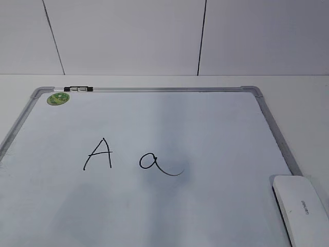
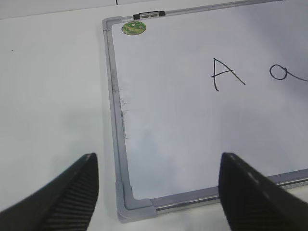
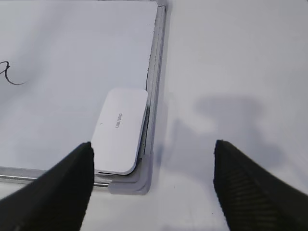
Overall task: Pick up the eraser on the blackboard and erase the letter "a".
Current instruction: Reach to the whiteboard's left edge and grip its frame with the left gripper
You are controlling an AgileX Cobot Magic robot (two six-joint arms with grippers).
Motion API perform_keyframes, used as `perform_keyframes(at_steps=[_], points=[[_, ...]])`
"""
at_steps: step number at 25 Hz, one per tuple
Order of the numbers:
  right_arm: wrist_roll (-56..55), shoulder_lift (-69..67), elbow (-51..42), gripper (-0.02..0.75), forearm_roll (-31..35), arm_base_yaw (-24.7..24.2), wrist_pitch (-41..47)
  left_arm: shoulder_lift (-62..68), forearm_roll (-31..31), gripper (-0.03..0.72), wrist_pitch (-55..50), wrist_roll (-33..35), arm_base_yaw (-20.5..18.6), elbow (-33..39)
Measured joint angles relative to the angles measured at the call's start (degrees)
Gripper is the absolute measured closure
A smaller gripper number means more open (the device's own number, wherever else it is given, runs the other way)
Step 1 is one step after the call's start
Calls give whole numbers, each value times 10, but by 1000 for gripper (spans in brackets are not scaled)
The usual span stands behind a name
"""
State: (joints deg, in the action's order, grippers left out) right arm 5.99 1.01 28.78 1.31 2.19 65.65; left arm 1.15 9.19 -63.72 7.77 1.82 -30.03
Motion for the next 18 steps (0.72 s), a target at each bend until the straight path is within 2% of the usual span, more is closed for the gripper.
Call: perform_keyframes(at_steps=[9, 18], points=[[10, 0, 43, 146, 48, 0, -58, 69, -17, 111, -1, 0, 0, -59], [83, -48, 111, 146, 149, -1, -62, 170, -42, 111, 33, 0, 0, -83]])
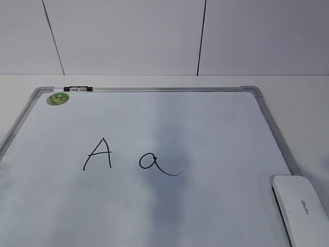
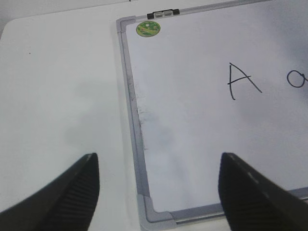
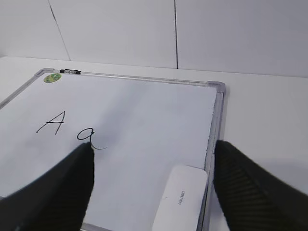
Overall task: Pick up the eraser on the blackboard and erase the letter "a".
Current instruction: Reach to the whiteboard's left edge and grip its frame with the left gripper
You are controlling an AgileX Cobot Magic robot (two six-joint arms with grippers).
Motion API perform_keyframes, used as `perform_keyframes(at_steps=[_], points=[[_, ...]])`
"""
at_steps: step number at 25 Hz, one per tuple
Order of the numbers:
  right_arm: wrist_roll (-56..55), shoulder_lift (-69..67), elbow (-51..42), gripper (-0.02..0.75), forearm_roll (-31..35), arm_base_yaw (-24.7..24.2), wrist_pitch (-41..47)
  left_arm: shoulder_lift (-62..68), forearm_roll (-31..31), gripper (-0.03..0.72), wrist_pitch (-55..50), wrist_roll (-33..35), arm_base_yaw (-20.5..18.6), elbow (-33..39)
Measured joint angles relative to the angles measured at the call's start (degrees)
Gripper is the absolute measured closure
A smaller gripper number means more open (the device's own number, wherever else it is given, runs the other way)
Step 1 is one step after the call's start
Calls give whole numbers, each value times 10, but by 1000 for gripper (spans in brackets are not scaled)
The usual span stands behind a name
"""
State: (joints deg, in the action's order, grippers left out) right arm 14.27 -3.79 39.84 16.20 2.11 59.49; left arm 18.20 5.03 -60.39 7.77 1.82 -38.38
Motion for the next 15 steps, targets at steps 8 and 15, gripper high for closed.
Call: perform_keyframes(at_steps=[8, 15], points=[[47, -100, 43, 146, 37, 0, -1, 65, -23, 111, 34, 0, 0, 0], [53, -186, 83, 146, 64, 0, 22, 133, -22, 112, 49, 0, 0, -4]])
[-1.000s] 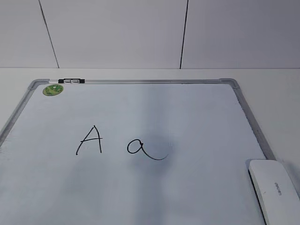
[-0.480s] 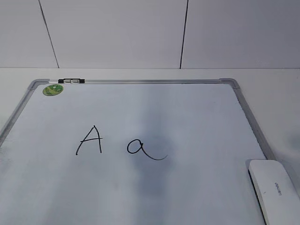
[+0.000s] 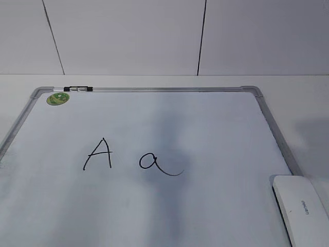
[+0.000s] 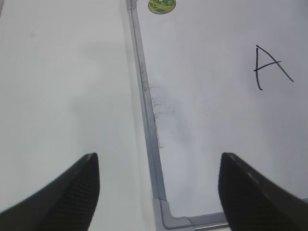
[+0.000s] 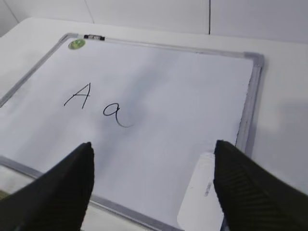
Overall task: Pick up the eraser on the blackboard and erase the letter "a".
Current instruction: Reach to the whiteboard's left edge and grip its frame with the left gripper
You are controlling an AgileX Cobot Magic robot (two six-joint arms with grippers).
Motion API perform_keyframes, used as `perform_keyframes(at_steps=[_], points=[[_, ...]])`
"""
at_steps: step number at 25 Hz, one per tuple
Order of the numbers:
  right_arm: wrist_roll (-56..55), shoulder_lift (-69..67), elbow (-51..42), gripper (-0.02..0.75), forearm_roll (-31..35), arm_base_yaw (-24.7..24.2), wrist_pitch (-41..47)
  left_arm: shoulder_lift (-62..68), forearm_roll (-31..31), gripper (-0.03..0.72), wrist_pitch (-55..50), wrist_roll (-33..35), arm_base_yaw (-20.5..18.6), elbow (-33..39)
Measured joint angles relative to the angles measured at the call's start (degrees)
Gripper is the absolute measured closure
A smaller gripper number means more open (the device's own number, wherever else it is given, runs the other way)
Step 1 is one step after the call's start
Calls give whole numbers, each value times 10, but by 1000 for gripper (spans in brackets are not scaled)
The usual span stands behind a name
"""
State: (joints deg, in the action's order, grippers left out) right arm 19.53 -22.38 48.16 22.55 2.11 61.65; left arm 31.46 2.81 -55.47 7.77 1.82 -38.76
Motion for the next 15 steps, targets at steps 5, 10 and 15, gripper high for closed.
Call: perform_keyframes(at_steps=[5, 10, 15], points=[[1, -72, 21, 146, 13, 0, 58, 48, 18, 112, 23, 0, 0, 0], [1, -125, 21, 146, 33, 0, 77, 104, 21, 112, 33, 0, 0, -12], [1, -164, 21, 146, 30, 0, 81, 172, 22, 112, 40, 0, 0, -46]])
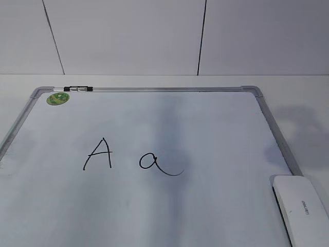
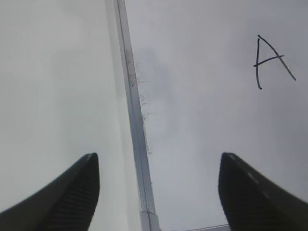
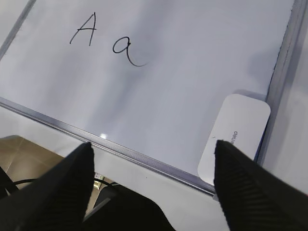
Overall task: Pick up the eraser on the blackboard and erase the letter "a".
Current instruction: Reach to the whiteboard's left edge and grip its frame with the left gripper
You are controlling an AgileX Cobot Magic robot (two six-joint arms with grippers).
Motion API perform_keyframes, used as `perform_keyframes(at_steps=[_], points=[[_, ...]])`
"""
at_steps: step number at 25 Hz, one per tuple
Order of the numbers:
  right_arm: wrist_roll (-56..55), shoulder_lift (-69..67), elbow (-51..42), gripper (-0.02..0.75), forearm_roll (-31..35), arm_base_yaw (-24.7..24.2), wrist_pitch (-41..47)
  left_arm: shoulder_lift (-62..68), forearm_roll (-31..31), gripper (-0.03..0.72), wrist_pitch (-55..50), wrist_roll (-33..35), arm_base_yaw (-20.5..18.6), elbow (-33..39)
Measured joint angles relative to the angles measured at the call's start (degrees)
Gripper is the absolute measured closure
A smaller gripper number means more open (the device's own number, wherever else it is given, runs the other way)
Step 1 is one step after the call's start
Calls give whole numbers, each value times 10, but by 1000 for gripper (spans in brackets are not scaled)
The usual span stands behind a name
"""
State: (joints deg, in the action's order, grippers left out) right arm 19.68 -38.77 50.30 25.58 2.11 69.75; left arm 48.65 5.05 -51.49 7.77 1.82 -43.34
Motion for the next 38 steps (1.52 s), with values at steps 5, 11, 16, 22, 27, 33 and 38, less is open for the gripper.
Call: perform_keyframes(at_steps=[5, 11, 16, 22, 27, 33, 38], points=[[1, -39, 0, 146, -5, 0, 14, 69, 0, 112, 2, 0, 0, -24], [1, -85, 0, 146, -37, 0, 16, 132, 0, 112, 3, 0, 0, -35], [1, -91, 0, 146, -59, 0, 16, 168, 0, 112, 16, -2, 0, -35], [1, -91, 0, 146, -65, 0, 16, 211, 0, 112, 34, -10, 0, -35], [-2, -91, 0, 146, -49, 0, 16, 252, 0, 112, 39, -11, 0, -35], [2, -91, 0, 146, 92, 0, 4, 296, 0, 112, 40, -12, -5, -61], [37, -92, 0, 146, 157, 0, -37, 331, 0, 112, 40, -12, -29, -108]])
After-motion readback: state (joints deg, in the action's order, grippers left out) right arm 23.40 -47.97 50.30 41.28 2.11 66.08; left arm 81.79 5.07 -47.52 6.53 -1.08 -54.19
